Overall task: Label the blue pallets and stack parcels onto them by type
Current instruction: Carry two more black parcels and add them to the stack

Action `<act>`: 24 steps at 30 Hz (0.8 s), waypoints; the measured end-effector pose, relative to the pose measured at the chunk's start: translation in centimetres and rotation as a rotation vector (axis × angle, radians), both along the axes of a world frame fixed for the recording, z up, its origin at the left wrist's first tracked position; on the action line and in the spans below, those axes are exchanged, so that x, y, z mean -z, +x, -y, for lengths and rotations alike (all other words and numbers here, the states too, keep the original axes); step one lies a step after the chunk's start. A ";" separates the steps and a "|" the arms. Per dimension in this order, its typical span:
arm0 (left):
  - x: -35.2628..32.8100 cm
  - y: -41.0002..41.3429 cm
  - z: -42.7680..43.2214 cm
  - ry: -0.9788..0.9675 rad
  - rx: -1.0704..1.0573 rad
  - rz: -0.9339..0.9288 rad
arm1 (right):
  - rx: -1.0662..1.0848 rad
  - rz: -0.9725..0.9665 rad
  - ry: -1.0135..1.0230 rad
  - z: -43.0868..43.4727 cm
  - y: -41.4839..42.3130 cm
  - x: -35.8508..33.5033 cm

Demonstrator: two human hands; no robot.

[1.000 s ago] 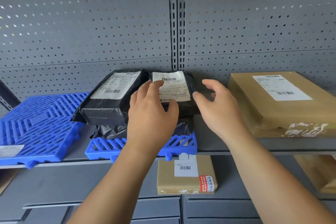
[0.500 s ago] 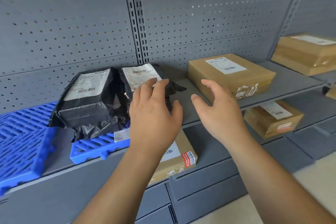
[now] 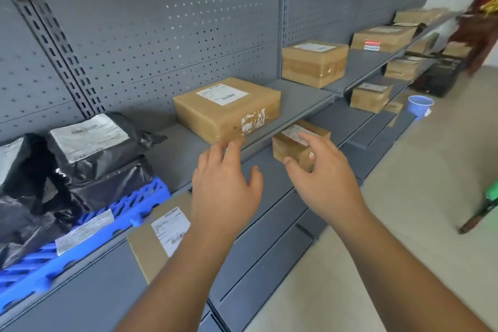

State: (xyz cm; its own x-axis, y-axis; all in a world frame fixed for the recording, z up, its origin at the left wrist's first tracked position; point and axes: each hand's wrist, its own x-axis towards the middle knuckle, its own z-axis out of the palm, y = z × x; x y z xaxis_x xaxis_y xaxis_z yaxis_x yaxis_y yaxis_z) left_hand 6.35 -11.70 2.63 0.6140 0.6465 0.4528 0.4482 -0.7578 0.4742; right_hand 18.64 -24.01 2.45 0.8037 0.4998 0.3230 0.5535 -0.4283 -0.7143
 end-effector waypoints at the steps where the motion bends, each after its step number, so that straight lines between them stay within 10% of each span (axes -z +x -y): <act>1: 0.1 1.3 0.7 0.002 0.029 -0.008 | 0.031 -0.004 0.008 1.1 0.8 0.0; 24: 2.2 36.2 24.1 0.010 0.570 -0.111 | 0.556 -0.060 -0.090 29.2 27.4 1.7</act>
